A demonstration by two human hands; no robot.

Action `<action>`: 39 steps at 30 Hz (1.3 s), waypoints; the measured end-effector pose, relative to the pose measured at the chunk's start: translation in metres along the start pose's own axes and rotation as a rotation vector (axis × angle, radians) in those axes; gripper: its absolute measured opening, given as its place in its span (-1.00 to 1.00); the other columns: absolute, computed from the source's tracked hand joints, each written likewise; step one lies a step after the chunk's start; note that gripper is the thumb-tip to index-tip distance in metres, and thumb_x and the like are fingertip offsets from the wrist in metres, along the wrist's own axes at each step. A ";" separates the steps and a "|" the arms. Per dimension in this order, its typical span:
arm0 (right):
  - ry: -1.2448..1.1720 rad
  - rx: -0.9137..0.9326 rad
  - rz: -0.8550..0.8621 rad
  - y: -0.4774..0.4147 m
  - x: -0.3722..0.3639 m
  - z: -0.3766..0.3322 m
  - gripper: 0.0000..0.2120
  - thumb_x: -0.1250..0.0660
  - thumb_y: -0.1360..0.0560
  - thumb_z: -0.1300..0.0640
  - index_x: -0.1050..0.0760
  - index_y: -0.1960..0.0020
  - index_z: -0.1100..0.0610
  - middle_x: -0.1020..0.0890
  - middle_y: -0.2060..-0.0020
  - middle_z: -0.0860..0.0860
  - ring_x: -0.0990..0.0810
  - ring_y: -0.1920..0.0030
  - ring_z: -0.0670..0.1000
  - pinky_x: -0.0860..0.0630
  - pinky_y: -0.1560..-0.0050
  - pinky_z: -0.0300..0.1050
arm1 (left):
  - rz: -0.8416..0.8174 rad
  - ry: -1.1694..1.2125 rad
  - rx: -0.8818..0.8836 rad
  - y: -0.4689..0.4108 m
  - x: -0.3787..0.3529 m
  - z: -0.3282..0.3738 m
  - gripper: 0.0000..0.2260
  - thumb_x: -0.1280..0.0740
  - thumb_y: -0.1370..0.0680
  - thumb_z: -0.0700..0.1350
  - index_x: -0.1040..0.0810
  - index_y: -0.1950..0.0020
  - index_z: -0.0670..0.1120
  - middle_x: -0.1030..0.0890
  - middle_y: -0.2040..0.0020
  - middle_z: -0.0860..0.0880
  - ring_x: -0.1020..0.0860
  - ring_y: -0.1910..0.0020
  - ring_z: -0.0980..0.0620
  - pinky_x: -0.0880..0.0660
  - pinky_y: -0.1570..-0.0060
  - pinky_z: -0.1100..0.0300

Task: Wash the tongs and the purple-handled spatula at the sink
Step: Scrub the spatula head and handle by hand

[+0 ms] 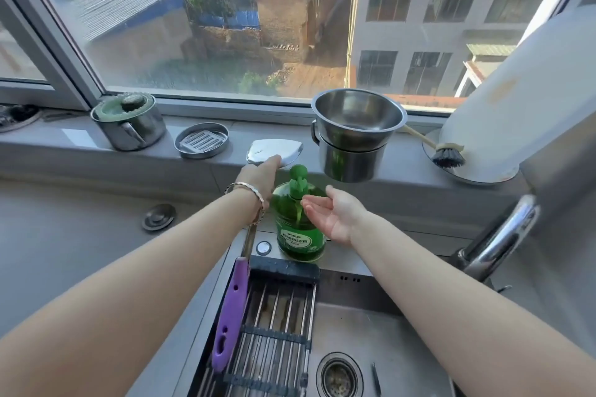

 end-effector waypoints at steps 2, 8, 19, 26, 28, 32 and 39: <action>-0.110 -0.009 0.000 0.019 0.016 0.007 -0.55 0.01 -0.65 0.06 -0.45 -0.15 0.43 -0.58 0.17 0.20 -0.63 0.51 0.03 -0.58 0.51 -0.24 | -0.037 0.009 0.025 0.020 0.005 -0.016 -0.66 -0.05 -0.59 0.07 -0.43 0.21 -0.12 -0.30 0.44 -0.02 -0.22 0.53 0.04 -0.14 0.62 0.43; -0.274 0.160 0.052 0.075 0.058 0.023 -0.59 0.04 -0.66 0.12 -0.43 0.13 0.36 -0.54 0.16 0.24 -0.56 0.15 0.12 -0.61 0.25 -0.08 | 0.007 -0.456 -0.324 0.090 -0.004 -0.076 -0.50 0.02 -0.64 -0.06 -0.29 0.51 -0.07 -0.37 0.49 -0.03 -0.34 0.43 -0.01 -0.25 0.34 0.15; -0.432 0.299 0.292 0.107 0.117 0.056 -0.62 0.02 -0.64 0.23 -0.44 0.19 0.38 -0.55 0.26 0.22 -0.58 0.22 0.13 -0.62 0.25 -0.16 | -0.050 -0.715 -0.325 0.128 -0.045 -0.115 -0.50 0.02 -0.63 0.07 -0.57 0.23 -0.16 -0.57 0.24 -0.14 -0.56 0.13 -0.16 -0.38 0.17 0.15; 1.504 0.720 0.004 0.121 0.111 0.112 -0.30 0.16 -0.54 -0.30 -0.16 -0.50 0.13 -0.16 -0.51 -0.03 0.00 -0.51 -0.14 0.15 -0.49 -0.20 | -0.164 -0.764 -0.413 0.156 -0.083 -0.117 -0.62 0.01 -0.64 -0.08 -0.56 0.03 -0.22 -0.63 0.02 -0.19 -0.58 -0.03 -0.18 -0.47 0.00 0.07; 1.631 0.622 0.084 0.116 0.129 0.098 -0.04 0.34 -0.34 -0.50 0.07 -0.54 0.10 0.05 -0.54 -0.05 0.16 -0.51 -0.17 0.21 -0.50 -0.17 | -0.157 -0.775 -0.395 0.158 -0.083 -0.121 -0.56 0.04 -0.65 -0.05 -0.57 0.06 -0.23 -0.63 0.03 -0.21 -0.57 -0.03 -0.20 -0.46 0.00 0.08; 1.802 0.661 0.093 0.122 0.149 0.104 0.15 0.57 -0.14 -0.53 0.21 -0.53 0.15 0.19 -0.52 0.03 0.28 -0.50 -0.10 0.35 -0.45 -0.21 | -0.133 -0.855 -0.415 0.159 -0.086 -0.126 -0.52 0.06 -0.65 0.01 -0.59 0.03 -0.21 -0.64 0.00 -0.18 -0.57 -0.04 -0.18 -0.43 0.03 0.12; 1.817 0.686 0.068 0.127 0.156 0.099 0.14 0.55 -0.16 -0.53 0.20 -0.53 0.17 0.19 -0.52 0.02 0.32 -0.45 -0.18 0.35 -0.44 -0.25 | -0.149 -0.878 -0.451 0.164 -0.084 -0.123 -0.52 0.05 -0.65 -0.01 -0.59 0.08 -0.21 -0.64 0.04 -0.19 -0.57 0.01 -0.17 -0.44 0.04 0.13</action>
Point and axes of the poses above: each hand's wrist, its own y-axis away from the middle knuckle, its own x-axis out of the back of the hand, z = x × y, the point moved 1 cm from there along -y, towards the middle knuckle
